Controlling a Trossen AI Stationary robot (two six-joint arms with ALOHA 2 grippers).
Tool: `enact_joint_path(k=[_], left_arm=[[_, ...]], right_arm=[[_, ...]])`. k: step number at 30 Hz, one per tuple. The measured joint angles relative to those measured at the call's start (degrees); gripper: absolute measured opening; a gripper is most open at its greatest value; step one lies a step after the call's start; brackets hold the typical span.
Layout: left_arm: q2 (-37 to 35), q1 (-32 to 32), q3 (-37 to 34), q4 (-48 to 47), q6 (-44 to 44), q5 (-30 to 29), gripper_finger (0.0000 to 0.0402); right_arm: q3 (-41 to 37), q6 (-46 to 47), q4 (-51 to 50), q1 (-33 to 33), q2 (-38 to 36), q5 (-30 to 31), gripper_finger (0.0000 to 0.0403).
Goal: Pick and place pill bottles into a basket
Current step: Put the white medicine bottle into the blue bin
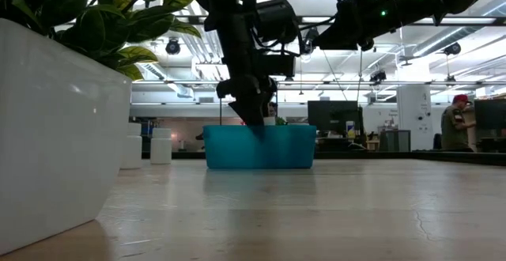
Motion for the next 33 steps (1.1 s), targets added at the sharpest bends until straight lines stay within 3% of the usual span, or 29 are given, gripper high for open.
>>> enact_joint_path(k=[21, 28, 33], left_arm=[[0.1, 0.1, -0.2, 0.9, -0.5, 0.0, 0.0156], [0.1, 0.1, -0.4, 1.0, -0.6, 0.0, 0.0217], [0.0, 0.1, -0.4, 1.0, -0.7, 0.0, 0.0226]], right_arm=[[0.0, 0.3, -0.2, 0.0, 0.0, -0.1, 0.0224], [0.0, 0.4, -0.2, 0.0, 0.0, -0.3, 0.0224], [0.0, 0.3, -0.2, 0.0, 0.0, -0.3, 0.0224]])
